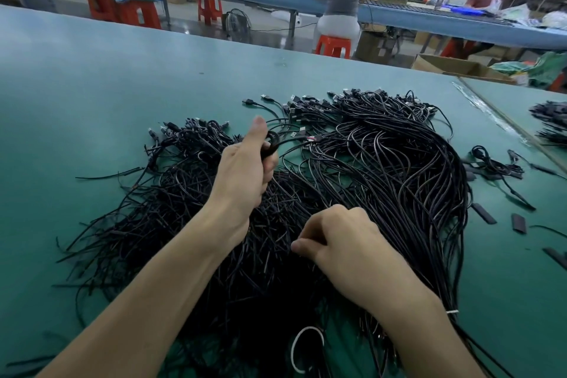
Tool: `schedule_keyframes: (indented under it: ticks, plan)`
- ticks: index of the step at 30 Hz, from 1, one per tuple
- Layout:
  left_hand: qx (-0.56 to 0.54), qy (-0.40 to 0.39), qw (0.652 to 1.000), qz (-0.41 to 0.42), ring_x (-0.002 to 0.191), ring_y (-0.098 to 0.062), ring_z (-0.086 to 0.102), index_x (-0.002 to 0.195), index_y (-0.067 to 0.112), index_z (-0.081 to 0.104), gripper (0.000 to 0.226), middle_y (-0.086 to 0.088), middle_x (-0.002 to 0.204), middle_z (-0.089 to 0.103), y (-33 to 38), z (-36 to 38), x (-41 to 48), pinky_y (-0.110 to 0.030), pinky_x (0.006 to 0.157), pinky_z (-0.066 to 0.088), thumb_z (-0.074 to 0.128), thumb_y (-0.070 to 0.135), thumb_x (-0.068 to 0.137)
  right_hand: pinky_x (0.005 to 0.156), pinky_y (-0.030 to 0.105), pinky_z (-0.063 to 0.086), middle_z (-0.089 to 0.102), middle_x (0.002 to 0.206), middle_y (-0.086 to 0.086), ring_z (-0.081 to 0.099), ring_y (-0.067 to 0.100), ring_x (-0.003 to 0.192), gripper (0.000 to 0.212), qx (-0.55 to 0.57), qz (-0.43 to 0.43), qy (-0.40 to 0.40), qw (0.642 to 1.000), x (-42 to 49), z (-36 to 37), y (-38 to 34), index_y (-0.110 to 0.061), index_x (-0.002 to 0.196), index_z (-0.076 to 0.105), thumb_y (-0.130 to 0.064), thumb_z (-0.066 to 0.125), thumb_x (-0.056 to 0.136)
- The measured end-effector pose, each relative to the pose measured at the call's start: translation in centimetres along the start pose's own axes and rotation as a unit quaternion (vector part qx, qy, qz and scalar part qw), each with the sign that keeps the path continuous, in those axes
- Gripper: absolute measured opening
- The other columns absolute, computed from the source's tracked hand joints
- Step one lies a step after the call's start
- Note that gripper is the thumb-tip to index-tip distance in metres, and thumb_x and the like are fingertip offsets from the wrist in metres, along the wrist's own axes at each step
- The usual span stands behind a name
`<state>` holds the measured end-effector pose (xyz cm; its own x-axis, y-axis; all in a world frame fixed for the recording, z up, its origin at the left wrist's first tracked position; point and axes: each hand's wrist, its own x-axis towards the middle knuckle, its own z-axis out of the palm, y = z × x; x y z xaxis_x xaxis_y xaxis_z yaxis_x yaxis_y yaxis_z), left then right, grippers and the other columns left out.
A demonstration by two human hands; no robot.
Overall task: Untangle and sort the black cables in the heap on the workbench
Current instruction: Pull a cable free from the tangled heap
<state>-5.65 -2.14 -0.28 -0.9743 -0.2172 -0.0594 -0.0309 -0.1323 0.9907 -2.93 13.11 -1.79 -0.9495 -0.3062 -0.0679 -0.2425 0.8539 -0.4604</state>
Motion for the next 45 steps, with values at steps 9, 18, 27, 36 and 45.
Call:
schedule_keyframes:
  ticks: [9,18,27,36,45]
  plan:
    - [0.016,-0.04,0.999,0.032,0.035,-0.007,0.02,0.046,0.021,0.057,0.063,0.01,0.042,0.032,0.5,0.2,-0.4,-0.019,0.034,0.017,0.039,0.045,0.102,0.056,0.014,0.052,0.068,0.069,-0.012,0.065,0.004,0.065,0.018,0.091,0.0,0.083,0.992,-0.6,-4.1,1.8,-0.03,0.077,0.071,-0.043,0.067,0.089]
    - [0.035,-0.229,0.972,0.049,0.034,-0.001,0.027,0.094,0.011,0.067,0.033,0.011,0.043,0.04,0.1,1.2,-1.5,-0.012,0.033,0.023,0.053,0.039,0.084,0.056,0.024,0.051,0.07,0.073,-0.011,0.063,0.012,0.061,0.015,0.254,-0.079,0.3,0.916,-0.3,-4.1,1.1,-0.031,0.078,0.068,-0.028,0.069,0.092]
    - [-0.065,-0.126,0.982,0.123,0.034,-0.008,0.025,0.09,0.022,0.078,0.05,0.009,0.04,0.039,-0.1,1.8,-1.8,-0.016,0.039,0.023,0.036,0.048,0.097,0.072,0.004,0.042,0.066,0.088,-0.021,0.061,-0.003,0.086,0.009,0.165,-0.169,0.265,0.935,-0.8,-3.2,-1.1,-0.021,0.092,0.074,-0.014,0.07,0.091]
    - [-0.075,-0.08,0.987,0.117,0.034,-0.004,0.034,0.071,0.025,0.078,0.062,0.005,0.043,0.045,-0.6,2.3,-1.9,-0.014,0.038,0.027,0.032,0.051,0.105,0.057,0.007,0.045,0.067,0.074,-0.028,0.061,-0.003,0.063,0.016,0.262,-0.108,0.264,0.922,-0.5,-2.4,-1.2,-0.028,0.084,0.072,-0.013,0.071,0.09]
    - [-0.014,-0.02,0.991,0.134,0.038,-0.015,0.024,0.05,0.025,0.038,0.058,0.004,0.044,0.03,-1.6,2.3,-1.0,-0.03,0.041,0.019,0.043,0.052,0.1,0.072,0.031,0.049,0.057,0.09,-0.009,0.048,0.012,0.087,0.01,-0.036,-0.213,0.266,0.939,-0.9,-1.8,-1.9,-0.018,0.094,0.065,-0.018,0.056,0.098]
